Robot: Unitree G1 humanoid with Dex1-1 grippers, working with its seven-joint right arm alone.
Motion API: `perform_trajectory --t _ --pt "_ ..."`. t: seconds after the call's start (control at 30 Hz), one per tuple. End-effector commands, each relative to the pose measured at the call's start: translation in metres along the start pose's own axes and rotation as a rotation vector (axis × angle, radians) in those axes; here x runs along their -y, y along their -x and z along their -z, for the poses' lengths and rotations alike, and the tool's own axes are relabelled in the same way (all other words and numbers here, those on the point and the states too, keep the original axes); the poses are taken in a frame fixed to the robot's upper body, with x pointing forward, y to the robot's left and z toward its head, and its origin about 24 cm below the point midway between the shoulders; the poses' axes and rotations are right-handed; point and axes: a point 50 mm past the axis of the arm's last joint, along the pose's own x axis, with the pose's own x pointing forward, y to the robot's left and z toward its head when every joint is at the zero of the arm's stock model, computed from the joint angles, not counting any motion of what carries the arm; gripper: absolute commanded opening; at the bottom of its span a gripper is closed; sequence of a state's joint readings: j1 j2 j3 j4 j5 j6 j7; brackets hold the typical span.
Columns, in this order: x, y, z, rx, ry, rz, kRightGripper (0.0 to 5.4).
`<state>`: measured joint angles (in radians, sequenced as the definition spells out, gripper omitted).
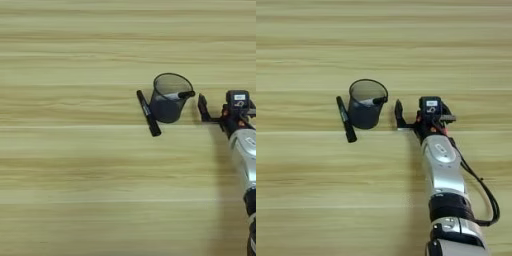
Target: Move the objects on the table
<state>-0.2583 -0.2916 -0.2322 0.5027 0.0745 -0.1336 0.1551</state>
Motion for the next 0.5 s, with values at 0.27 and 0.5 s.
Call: perform_trajectory --t 0.27,0.5 --pt "-0.018 0.036 -0.044 0.156 -0.008 -0.048 5.38" --pt "-0.028 0.062 -0.040 0.121 -0.055 -0.074 5.38"
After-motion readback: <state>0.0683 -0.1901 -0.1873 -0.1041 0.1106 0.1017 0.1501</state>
